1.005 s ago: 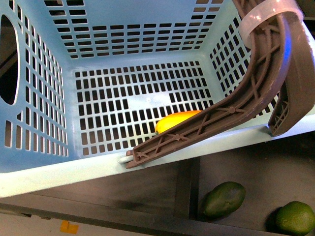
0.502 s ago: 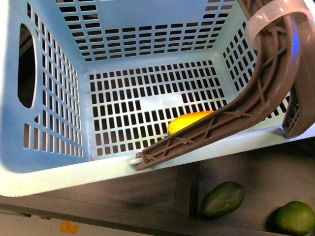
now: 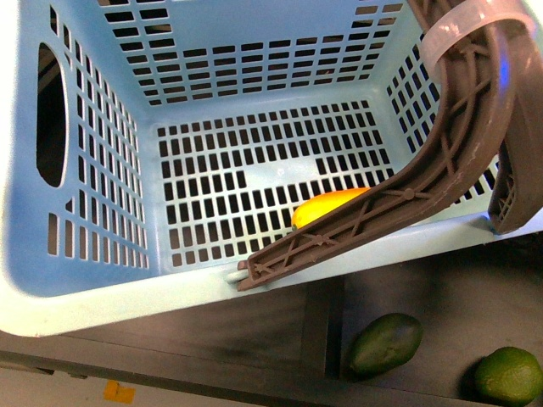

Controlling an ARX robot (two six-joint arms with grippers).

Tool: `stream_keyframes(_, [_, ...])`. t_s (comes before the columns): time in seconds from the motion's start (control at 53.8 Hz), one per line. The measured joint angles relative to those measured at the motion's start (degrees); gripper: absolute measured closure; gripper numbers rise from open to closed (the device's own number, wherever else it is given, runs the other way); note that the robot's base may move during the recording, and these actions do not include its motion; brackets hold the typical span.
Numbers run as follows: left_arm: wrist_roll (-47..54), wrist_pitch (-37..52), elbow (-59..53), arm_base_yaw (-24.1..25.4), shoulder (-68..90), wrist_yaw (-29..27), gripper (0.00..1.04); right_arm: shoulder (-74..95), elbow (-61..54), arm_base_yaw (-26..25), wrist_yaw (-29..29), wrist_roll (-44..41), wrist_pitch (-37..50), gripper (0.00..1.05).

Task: Pick mango and avocado into basket

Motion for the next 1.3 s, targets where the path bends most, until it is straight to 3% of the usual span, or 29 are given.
stream_keyframes(0.074, [-0.02, 0.00, 0.00, 0.00, 0.00, 0.20, 0.77, 0.00, -0.13, 0.02, 0.44, 0.70, 0.59, 0.50])
stream_keyframes(0.149, [-0.04, 0.00, 0.00, 0.00, 0.00, 0.17, 0.77, -0.24, -1.03, -0.37, 0.79, 1.22, 1.68, 0.54])
stream_keyframes(0.465, [-0.02, 0.00, 0.00, 0.00, 0.00, -0.04, 0.77, -16.72, -17.14, -8.02, -1.95, 0.44, 10.16, 0.56])
stream_keyframes(0.8, [0.00, 0.00, 0.00, 0.00, 0.00, 0.02, 0.77, -39.41, -31.89, -14.19, -5.97, -5.07, 8.96, 0.56])
stream_keyframes(1.079, [-0.11, 0.00, 0.00, 0.00, 0.00, 0.22, 0.77, -62.62, -38.07, -11.58, -7.50, -9.57, 1.86, 0.56])
stream_keyframes(1.302, [0.00, 0.00, 0.00, 0.02, 0.00, -0.26, 0.77, -75.08, -36.74, -2.84, -4.61, -9.27, -1.99, 0.56])
